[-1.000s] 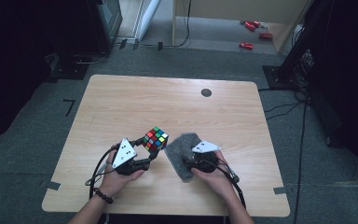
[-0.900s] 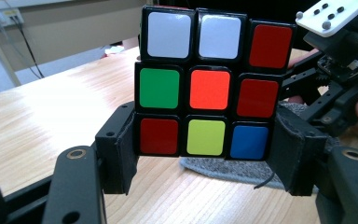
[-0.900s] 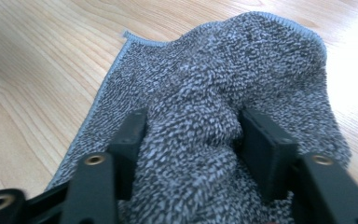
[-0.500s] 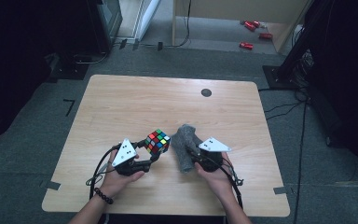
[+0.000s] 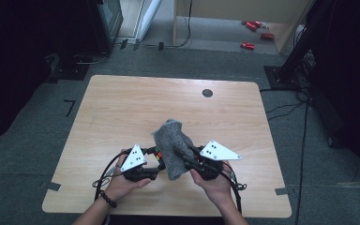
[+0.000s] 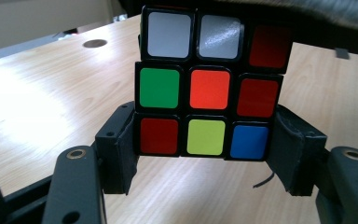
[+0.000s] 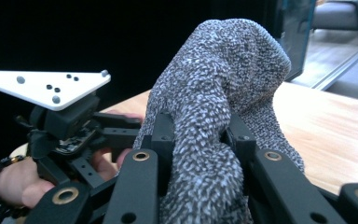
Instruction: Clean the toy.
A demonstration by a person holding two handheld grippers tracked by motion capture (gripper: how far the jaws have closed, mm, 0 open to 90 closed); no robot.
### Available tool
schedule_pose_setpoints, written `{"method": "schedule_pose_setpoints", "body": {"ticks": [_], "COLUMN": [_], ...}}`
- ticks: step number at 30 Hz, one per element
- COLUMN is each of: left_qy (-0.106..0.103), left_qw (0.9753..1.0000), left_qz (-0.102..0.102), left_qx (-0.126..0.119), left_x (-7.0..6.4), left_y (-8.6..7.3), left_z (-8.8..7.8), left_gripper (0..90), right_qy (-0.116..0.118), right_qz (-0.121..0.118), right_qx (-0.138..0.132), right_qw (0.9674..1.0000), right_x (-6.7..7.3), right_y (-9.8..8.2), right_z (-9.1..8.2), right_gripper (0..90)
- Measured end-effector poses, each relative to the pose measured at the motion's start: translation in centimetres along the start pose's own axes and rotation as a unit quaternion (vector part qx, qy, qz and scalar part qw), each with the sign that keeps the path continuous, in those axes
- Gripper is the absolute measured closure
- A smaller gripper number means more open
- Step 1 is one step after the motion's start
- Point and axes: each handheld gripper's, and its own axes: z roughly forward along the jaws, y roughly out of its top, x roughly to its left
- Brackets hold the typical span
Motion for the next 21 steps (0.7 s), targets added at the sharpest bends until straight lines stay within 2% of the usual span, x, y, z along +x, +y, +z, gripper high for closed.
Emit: {"method": "schedule_pose_setpoints", "body": {"ticks": [3, 6, 12, 18, 21], "left_qy": [-0.01, -0.008, -0.012, -0.011, -0.009], "left_qw": [0.9999, 0.9997, 0.9994, 0.9991, 0.9989], "left_qz": [0.011, 0.02, 0.02, 0.027, 0.031], "left_qx": [-0.008, -0.01, -0.027, -0.031, -0.036], "left_x": [-0.5, -0.7, -0.7, -0.7, -0.7], "left_y": [0.1, 0.1, 0.3, 0.4, 0.5], "left_z": [0.0, -0.1, -0.5, -0.8, -0.9], "left_gripper": [34.6, 34.7, 34.8, 34.9, 35.0], "right_qy": [0.001, 0.004, 0.003, -0.004, -0.005], "right_qz": [0.009, 0.029, 0.049, 0.061, 0.077], "right_qx": [0.014, 0.019, 0.02, 0.026, 0.029], "right_qw": [0.9999, 0.9994, 0.9986, 0.9978, 0.9966], "right_x": [-0.2, -0.7, -1.7, -2.5, -3.2], "right_y": [-0.6, -1.2, -1.5, -1.9, -2.3], "right_z": [0.6, 0.8, 0.6, 0.6, 0.7], "right_gripper": [71.7, 71.6, 71.5, 71.2, 71.1]}}
